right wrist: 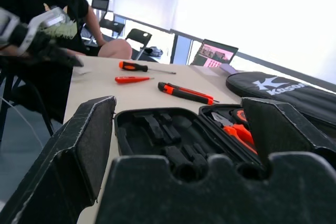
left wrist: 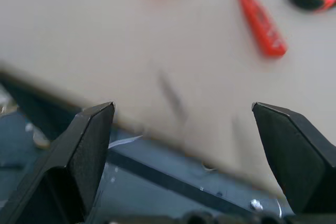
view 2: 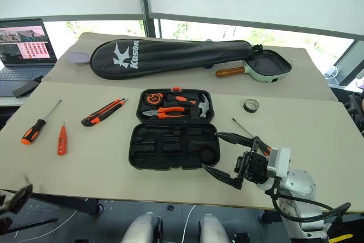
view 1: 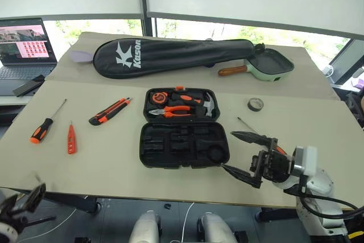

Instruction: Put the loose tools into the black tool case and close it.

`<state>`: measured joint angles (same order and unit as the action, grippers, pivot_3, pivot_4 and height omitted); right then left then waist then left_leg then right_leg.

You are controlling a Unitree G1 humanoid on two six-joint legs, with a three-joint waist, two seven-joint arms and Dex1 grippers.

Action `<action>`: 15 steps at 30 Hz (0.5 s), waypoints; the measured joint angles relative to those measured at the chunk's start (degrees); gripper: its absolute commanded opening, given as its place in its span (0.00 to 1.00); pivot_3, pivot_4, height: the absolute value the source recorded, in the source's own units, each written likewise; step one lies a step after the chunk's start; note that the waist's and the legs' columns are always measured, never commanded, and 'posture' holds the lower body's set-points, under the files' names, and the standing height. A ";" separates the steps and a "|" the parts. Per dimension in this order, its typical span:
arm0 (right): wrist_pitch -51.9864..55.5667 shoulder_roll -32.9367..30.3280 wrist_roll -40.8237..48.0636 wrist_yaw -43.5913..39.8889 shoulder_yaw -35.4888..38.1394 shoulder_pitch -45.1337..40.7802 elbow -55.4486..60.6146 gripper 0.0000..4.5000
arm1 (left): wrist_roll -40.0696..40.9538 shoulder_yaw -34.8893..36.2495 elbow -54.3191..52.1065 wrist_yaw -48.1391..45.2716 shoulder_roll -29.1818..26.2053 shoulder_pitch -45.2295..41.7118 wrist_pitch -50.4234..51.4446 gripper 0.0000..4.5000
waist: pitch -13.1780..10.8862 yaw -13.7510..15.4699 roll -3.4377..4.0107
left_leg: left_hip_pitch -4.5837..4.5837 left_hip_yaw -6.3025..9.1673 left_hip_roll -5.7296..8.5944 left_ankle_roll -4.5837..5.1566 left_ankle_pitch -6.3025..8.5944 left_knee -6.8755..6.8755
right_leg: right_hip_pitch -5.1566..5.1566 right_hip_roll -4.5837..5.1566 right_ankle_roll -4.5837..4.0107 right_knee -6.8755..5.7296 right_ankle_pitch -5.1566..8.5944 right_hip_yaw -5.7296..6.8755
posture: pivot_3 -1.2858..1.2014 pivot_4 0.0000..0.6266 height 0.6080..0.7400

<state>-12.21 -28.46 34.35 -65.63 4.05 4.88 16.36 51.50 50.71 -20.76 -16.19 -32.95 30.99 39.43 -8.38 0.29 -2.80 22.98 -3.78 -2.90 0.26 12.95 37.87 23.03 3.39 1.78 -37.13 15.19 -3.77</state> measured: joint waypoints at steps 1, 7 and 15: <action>-0.04 0.04 -0.22 0.04 -0.08 0.09 0.01 0.99 | 0.56 0.03 0.70 2.51 -2.72 -4.26 2.40 1.00 | 0.00 -0.01 0.01 | -0.03 0.00 0.01 -0.01 0.00 0.00 | -0.02 0.00 -0.01 -0.01 -0.01 0.00 | 0.52 0.24 1.00; 0.03 0.82 -1.30 1.45 -1.00 -1.37 0.19 0.99 | -5.23 -6.44 17.33 9.54 -17.71 -26.52 9.61 1.00 | -0.01 -0.72 0.02 | -0.10 -0.07 0.05 -0.04 -0.02 -0.01 | -0.22 -0.10 -0.02 -0.05 -0.03 0.00 | 0.52 0.24 1.00; 0.17 2.81 -1.60 5.79 -0.87 -3.99 0.21 0.99 | -19.56 -24.04 43.79 3.25 -24.24 -46.74 7.96 1.00 | -0.03 -1.24 0.03 | 0.27 -0.35 0.04 -0.15 0.03 -0.05 | 0.19 -0.11 -0.02 -0.14 -0.05 0.05 | 0.52 0.24 1.00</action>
<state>-12.04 -25.66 32.76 -59.84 3.18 0.90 16.57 31.94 26.67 23.03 -12.94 -57.20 -15.75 47.39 -8.40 -0.95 -2.77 23.26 -4.14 -2.86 0.11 12.98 37.82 23.22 3.28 1.76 -37.27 15.15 -3.72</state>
